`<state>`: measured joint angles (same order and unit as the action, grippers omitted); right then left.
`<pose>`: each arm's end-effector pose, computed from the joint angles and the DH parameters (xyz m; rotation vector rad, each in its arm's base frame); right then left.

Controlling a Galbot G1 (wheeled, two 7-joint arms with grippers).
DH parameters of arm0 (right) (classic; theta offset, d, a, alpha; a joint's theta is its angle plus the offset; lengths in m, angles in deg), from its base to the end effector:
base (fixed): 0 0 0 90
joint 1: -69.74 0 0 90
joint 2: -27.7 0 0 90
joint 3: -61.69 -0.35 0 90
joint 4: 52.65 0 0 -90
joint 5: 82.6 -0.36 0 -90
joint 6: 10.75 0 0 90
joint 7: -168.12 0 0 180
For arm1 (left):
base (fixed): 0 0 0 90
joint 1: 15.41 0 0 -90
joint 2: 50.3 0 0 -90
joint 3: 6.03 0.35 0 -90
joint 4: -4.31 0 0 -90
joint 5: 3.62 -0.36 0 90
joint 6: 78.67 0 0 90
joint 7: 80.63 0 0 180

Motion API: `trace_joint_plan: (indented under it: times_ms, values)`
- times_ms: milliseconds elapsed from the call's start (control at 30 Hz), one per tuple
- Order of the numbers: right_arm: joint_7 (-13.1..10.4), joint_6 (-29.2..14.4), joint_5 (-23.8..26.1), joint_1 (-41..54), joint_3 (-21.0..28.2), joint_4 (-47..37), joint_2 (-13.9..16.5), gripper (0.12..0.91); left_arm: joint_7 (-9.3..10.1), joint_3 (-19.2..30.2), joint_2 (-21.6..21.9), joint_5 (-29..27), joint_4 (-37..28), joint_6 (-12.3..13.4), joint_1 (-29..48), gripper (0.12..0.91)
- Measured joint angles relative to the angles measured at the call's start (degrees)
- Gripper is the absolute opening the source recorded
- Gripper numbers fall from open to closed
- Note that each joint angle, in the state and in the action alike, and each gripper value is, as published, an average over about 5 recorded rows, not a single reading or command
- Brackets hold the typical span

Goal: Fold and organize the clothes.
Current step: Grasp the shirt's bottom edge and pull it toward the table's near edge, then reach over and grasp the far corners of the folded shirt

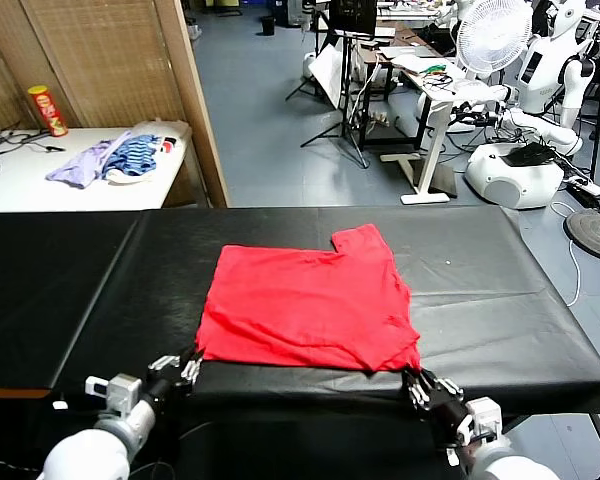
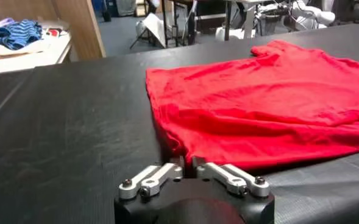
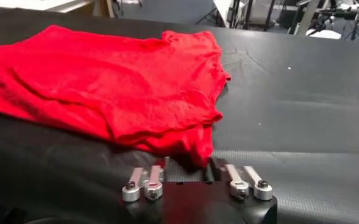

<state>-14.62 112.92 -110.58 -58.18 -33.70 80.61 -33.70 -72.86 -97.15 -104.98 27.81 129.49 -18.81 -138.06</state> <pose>0.1574 -0.0711 -0.2226 0.3080 -2.5908 0.0638 0.1867 0.0871 -0.2539 -0.2546 -2.5711 -0.1358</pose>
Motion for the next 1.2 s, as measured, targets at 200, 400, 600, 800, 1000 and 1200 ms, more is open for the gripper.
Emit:
trace_joint_plan:
  times_ms: [200, 400, 600, 800, 1000, 1200]
  values:
    - [-2.82, -0.71, -3.99, 9.07, -1.57, -2.63, 2.60, 0.798, 0.23, -3.40, 0.14, 4.17, 3.60, -1.48, -1.40, 0.795]
    - [-4.98, -2.03, -4.55, 25.82, 4.44, -13.09, 3.74, 0.798, 2.87, -2.65, 2.21, 12.10, 1.34, -2.47, 8.06, 0.798]
    - [-6.42, -2.47, -4.73, 42.31, 14.05, -27.57, 2.49, 0.798, 4.23, 4.60, 3.45, 16.39, -8.77, -3.97, 24.37, 0.798]
    - [-6.51, -0.37, -4.72, 56.26, 21.78, -42.49, -0.94, 0.798, 4.26, 14.50, 1.36, 17.08, -22.68, -4.74, 41.35, 0.798]
    - [-4.91, 1.85, -3.31, 65.84, 25.79, -55.20, -5.61, 0.798, 3.69, 22.44, -1.97, 16.77, -36.86, -5.96, 53.63, 0.798]
    - [-3.39, 1.37, -1.63, 70.42, 26.56, -64.27, -9.80, 0.798, 2.41, 26.16, -4.62, 15.81, -45.95, -7.54, 60.08, 0.798]
